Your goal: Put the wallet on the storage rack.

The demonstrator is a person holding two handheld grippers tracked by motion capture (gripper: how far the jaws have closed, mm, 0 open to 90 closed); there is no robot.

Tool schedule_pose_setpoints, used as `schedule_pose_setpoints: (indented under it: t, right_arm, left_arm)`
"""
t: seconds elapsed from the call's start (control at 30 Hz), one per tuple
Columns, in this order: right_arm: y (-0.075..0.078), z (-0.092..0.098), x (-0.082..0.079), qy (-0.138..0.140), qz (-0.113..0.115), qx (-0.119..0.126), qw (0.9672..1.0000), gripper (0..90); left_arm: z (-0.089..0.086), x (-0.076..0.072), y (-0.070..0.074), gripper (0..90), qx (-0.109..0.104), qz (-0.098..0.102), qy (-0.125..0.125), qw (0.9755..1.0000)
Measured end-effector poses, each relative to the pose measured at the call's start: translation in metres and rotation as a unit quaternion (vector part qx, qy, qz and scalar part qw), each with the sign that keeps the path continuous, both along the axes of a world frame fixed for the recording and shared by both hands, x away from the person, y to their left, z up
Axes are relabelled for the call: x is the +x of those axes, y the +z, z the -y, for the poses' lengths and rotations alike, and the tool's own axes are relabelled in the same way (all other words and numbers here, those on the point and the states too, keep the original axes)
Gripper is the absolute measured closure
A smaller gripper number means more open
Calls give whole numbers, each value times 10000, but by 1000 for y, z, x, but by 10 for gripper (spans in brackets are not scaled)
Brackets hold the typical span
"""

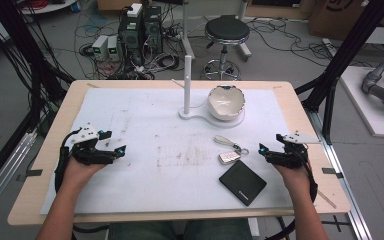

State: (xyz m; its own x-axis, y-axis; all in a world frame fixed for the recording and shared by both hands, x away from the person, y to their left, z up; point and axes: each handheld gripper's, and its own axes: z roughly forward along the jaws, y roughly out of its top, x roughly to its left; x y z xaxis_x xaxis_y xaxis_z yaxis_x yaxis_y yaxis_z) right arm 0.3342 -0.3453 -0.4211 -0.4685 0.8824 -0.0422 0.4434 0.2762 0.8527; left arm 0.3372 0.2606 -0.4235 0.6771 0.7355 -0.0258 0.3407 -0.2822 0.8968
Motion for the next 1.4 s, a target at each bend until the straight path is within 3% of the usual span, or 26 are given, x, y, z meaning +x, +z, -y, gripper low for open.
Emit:
schedule_pose_setpoints:
  t: [0.33,0.6,0.83,1.0,1.03,1.17,1.4]
  right_arm:
    - [1,1,-1,-21,16,28,10000,213]
    - [2,5,-5,-42,47,20,10000,213]
    - [0,14,-14,-118,43,-6,9999,212]
    - [-1,19,-20,-148,27,-28,9999,213]
    - [-1,19,-20,-148,27,-28,9999,213]
    - [-1,22,-25,-155,12,-37,9999,212]
    - [-3,27,-28,-167,-20,-50,9998,212]
  left_arm:
    - [3,-1,1,179,-6,-10,-17,10000]
    - [17,0,4,179,-37,-40,-214,9998]
    - [48,9,6,180,-25,-75,-574,9983]
    - [81,16,4,180,-157,-202,-901,9956]
    - [81,16,4,180,-157,-202,-901,9956]
    - [107,21,-2,180,-103,-407,-1158,9924]
    - [137,22,-3,180,-84,-495,-1465,9879]
